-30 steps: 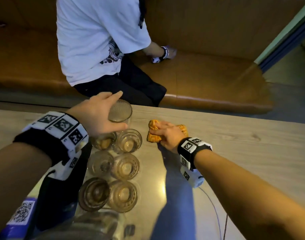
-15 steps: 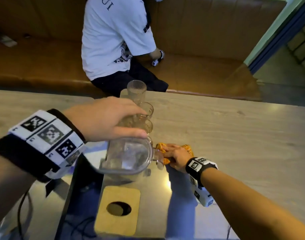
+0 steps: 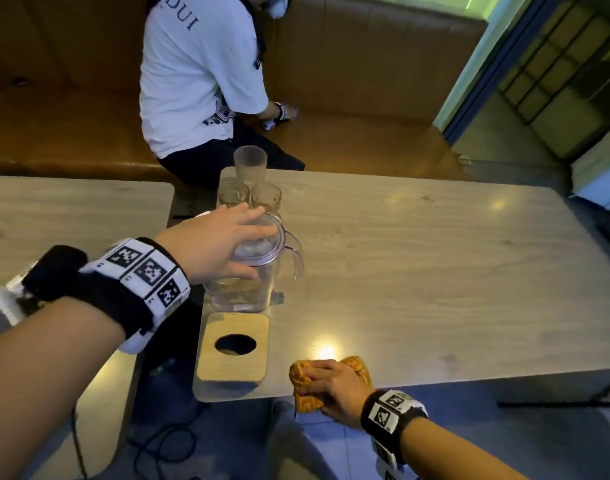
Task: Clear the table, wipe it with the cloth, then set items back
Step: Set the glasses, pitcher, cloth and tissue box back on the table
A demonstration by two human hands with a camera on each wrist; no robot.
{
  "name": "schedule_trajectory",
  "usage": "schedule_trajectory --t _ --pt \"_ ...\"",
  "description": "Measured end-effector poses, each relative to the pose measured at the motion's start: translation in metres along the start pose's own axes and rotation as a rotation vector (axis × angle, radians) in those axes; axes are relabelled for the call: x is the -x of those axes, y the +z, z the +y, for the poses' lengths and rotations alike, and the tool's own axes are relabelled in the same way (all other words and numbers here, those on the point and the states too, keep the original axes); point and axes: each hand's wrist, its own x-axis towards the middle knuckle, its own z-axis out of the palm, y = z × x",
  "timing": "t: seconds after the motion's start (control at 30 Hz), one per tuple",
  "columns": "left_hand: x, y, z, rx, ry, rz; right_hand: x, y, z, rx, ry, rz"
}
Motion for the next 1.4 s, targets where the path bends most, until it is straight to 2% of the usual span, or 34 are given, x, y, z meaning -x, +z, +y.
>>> schedule_trajectory --t 0.07,0.13,0.17,0.23,0.3,0.37,0.47,0.57,0.7,0.8,0.87,0.97,1.1,1.23,1.33,1.4 --pt "0.001 -0.002 0.004 -0.027 -0.012 -0.001 0.012 0.000 -0.012 -0.144 0.026 -0.035" --pt "0.001 -0.005 0.013 -0.118 -0.015 -0.005 0.017 -0.010 -0.017 -0.376 0.116 -0.060" --pt "0.002 -0.007 0.020 -0.169 -0.003 0.006 0.018 -0.018 -0.017 -0.476 0.163 -0.025" --pt "0.003 -0.011 0.039 -0.165 0.048 0.050 0.017 -0.037 -0.012 -0.549 0.229 0.167" --pt "0.002 -0.016 0.064 -0.039 0.090 0.071 0.015 -0.061 -0.009 -0.552 0.273 0.363" --pt "-0.006 -0.023 0.085 0.094 0.100 0.055 0.009 -0.099 -0.010 -0.584 0.276 0.493" --pt "-0.030 -0.044 0.096 0.128 0.097 0.061 -0.002 -0.166 -0.011 -0.588 0.166 0.629" --pt "-0.059 -0.079 0.082 0.123 0.054 0.103 -0.023 -0.230 0.001 -0.677 0.101 0.695" --pt "-0.111 -0.129 0.042 0.310 -0.040 0.140 -0.076 -0.309 0.016 -0.943 -0.012 0.690" --pt "-0.159 -0.149 0.007 0.384 -0.105 0.229 -0.121 -0.345 0.045 -1.104 -0.003 0.687" --pt "-0.190 -0.154 -0.013 0.442 -0.191 0.278 -0.146 -0.356 0.072 -1.168 0.022 0.609" --pt "-0.234 -0.140 -0.041 0.531 -0.353 0.247 -0.179 -0.359 0.124 -1.100 0.152 0.490" --pt "-0.283 -0.086 -0.075 0.743 -0.518 0.039 -0.234 -0.359 0.188 -1.000 0.365 0.599" --pt "-0.318 -0.045 -0.088 0.851 -0.668 -0.005 -0.281 -0.353 0.221 -0.763 0.387 0.496" --pt "-0.332 -0.023 -0.103 0.912 -0.692 -0.039 -0.301 -0.344 0.240 -0.706 0.401 0.448" --pt "-0.339 -0.008 -0.108 0.857 -0.693 -0.066 -0.308 -0.336 0.250 -0.664 0.421 0.385"
